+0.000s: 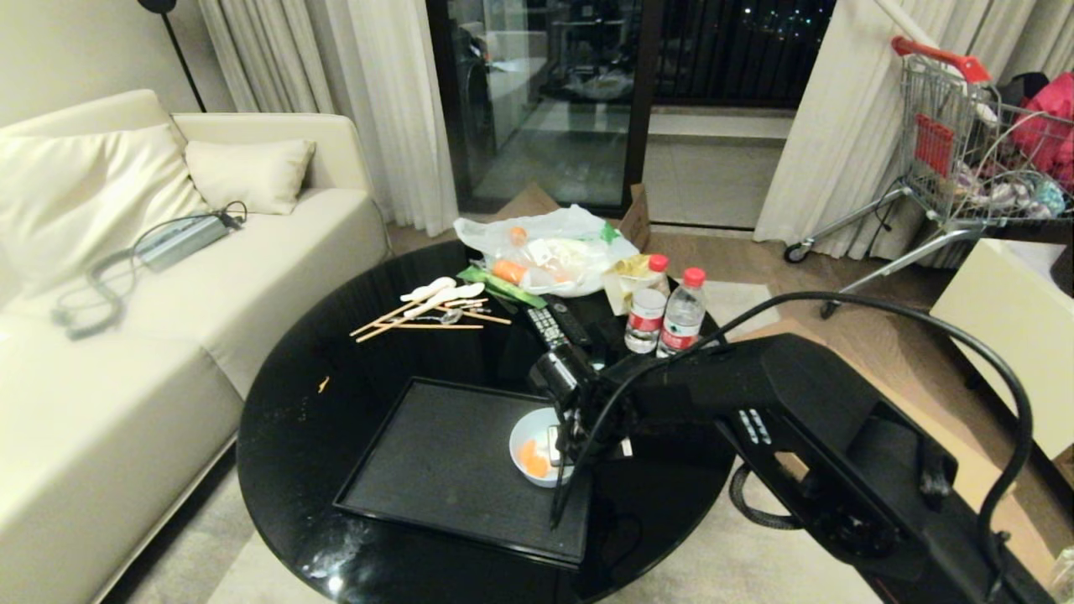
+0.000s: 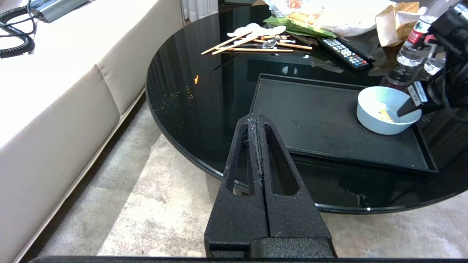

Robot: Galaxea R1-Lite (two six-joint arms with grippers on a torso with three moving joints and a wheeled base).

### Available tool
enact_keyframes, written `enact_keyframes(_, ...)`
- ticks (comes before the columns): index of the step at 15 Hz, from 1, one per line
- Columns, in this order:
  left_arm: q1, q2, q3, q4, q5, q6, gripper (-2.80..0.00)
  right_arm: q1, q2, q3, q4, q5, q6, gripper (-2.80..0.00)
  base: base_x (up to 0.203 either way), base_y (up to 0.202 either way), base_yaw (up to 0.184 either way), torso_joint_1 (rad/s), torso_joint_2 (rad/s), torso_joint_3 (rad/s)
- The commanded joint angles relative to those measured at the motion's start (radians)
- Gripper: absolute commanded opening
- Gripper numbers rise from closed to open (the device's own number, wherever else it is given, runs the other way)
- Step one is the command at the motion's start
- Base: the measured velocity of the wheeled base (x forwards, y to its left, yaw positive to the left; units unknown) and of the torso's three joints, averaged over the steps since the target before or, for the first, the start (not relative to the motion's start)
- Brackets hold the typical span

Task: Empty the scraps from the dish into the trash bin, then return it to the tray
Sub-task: Pick up the bowl with leftover food

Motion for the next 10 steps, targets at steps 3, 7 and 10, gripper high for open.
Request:
enact_keyframes(3, 0.0, 0.0, 0.0, -0.001, 0.001, 0.0, -2.8, -0.001, 0.024, -0.007, -0.012, -0.001, 0.0, -2.8, 0.0, 0.0, 0.0, 0.0, 0.0, 0.0)
enact_keyframes(7, 0.0, 0.0, 0.0, -0.001, 0.001, 0.0, -2.8, -0.001, 0.022, -0.007, -0.012, -0.001, 0.0, -2.8, 0.0, 0.0, 0.0, 0.0, 0.0, 0.0)
enact_keyframes(10, 0.0, 0.0, 0.0, -0.001, 0.001, 0.0, -2.8, -0.001, -0.006, -0.005, -0.001, -0.002, 0.0, -2.8, 0.0, 0.0, 0.0, 0.0, 0.0, 0.0)
